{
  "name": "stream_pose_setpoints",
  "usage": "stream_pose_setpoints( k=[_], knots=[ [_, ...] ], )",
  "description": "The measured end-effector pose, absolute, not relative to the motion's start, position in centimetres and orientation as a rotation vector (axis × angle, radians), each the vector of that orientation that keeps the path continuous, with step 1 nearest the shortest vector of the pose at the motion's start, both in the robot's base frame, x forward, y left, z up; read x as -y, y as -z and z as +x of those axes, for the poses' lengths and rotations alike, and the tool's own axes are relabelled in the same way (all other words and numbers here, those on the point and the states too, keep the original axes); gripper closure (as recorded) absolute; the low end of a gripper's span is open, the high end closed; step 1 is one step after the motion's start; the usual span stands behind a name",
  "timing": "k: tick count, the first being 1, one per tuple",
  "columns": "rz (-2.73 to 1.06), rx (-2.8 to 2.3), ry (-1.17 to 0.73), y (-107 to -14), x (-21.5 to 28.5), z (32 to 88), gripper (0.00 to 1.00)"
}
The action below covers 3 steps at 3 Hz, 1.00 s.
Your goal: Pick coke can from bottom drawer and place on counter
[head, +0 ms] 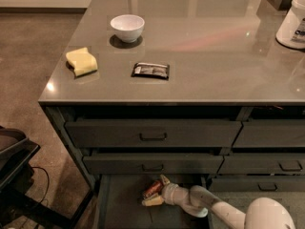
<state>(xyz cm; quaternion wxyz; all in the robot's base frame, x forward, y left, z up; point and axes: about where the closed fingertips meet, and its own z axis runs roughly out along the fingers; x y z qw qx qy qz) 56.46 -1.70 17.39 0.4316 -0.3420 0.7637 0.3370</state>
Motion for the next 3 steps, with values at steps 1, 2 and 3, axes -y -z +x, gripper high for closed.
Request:
stream_pose_setpoints(
  k=[1,2,3],
  knots=[
    [-0.853,-1.91,-0.846,-17.25,1.24,56.35,0.0],
    [-0.83,-1.915,-0.833,-17.02,0.91,56.65,0.0],
    [-0.809,-1.927,-0.811,-16.36,0.36,56.36,0.0]
  ],
)
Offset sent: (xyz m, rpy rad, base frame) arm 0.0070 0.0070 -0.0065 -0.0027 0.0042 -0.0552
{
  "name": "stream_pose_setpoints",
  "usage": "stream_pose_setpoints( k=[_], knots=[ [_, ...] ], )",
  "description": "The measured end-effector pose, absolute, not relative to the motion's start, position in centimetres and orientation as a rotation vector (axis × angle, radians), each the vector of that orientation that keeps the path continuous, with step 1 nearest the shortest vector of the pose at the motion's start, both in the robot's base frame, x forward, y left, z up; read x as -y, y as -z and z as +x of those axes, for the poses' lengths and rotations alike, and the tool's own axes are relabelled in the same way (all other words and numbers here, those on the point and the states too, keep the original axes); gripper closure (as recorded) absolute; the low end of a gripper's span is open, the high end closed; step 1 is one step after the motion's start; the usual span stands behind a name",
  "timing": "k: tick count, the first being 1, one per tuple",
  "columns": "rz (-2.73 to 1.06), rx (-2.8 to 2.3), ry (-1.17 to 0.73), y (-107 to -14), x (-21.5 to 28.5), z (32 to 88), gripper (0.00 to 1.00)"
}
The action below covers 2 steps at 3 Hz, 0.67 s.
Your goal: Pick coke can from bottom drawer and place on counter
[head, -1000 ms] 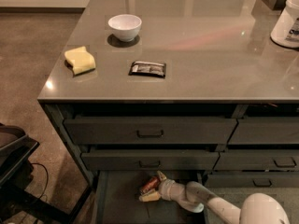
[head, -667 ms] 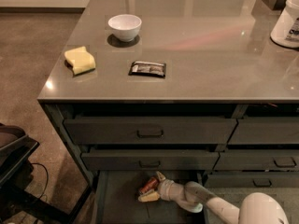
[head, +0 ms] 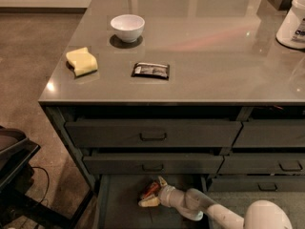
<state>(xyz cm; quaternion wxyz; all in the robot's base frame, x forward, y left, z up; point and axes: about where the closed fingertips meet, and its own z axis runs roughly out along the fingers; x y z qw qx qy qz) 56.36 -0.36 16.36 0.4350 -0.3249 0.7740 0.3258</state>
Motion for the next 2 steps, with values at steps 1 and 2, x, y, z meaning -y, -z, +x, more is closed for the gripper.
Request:
stream_pose_setpoints(
  k=[1,2],
  knots=[
    [-0.801,-1.936,-0.797,-15.8,0.08,56.03,0.0],
    [-0.797,-1.944,-0.781,-15.09,-0.17,55.54,0.0]
  ],
)
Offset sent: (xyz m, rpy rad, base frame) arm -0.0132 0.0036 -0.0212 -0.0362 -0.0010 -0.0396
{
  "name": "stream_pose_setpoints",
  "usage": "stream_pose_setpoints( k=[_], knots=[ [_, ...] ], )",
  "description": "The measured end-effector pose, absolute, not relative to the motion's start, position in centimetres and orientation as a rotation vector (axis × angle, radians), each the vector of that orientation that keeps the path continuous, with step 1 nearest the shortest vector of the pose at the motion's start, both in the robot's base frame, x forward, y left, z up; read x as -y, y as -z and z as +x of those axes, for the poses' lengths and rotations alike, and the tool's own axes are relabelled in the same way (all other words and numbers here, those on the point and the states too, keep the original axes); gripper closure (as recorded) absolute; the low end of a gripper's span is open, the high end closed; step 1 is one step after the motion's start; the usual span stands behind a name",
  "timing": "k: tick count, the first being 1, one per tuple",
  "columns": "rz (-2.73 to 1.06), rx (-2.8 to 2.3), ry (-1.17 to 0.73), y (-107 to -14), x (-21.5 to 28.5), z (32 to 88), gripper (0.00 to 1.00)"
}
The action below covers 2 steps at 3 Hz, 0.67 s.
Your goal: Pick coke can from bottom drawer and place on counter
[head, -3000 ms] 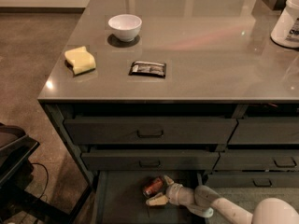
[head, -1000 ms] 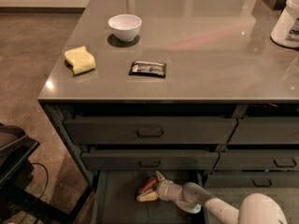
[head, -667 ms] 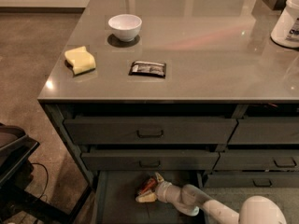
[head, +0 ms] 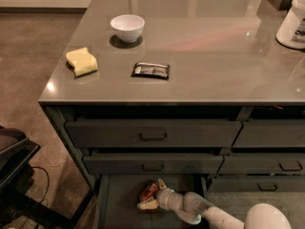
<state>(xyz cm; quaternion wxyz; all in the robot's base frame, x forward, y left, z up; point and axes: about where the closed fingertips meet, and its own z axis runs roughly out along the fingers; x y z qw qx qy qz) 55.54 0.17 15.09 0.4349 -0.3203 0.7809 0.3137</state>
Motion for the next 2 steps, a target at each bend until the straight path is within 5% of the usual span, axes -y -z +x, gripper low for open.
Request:
stream_pose_setpoints(
  k=[1,2],
  knots=[
    [-0.8,-1.951,-0.766,-14.44,-0.27,55.07,0.0],
    [-0.8,-1.951,-0.766,-14.43,-0.27,55.07,0.19]
  ],
)
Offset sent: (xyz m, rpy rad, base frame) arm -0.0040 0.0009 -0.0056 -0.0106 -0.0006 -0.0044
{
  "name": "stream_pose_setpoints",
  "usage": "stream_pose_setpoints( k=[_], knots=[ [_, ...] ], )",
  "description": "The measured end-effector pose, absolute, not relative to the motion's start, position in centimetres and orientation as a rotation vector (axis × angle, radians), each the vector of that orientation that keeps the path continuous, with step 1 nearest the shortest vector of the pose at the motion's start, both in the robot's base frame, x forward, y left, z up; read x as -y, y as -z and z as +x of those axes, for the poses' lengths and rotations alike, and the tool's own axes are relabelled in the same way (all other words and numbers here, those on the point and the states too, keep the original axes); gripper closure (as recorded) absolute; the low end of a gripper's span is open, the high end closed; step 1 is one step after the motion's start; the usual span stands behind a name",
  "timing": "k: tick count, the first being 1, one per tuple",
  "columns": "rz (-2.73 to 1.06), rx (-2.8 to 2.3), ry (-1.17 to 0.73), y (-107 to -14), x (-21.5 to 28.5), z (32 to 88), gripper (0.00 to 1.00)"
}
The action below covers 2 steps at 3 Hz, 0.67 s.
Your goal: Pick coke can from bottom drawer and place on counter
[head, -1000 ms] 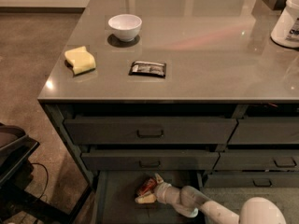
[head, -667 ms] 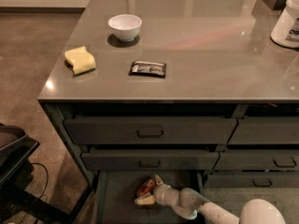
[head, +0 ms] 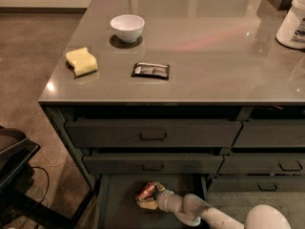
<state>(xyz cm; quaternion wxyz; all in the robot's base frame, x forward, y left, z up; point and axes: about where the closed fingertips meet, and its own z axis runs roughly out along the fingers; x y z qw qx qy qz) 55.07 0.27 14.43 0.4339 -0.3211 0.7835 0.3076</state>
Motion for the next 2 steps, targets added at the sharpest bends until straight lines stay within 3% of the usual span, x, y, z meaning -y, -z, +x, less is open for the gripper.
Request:
stream_pose_setpoints(
  k=[2],
  knots=[
    [-0.8,-1.951,-0.766,-14.43,-0.28,55.07,0.64]
  ],
)
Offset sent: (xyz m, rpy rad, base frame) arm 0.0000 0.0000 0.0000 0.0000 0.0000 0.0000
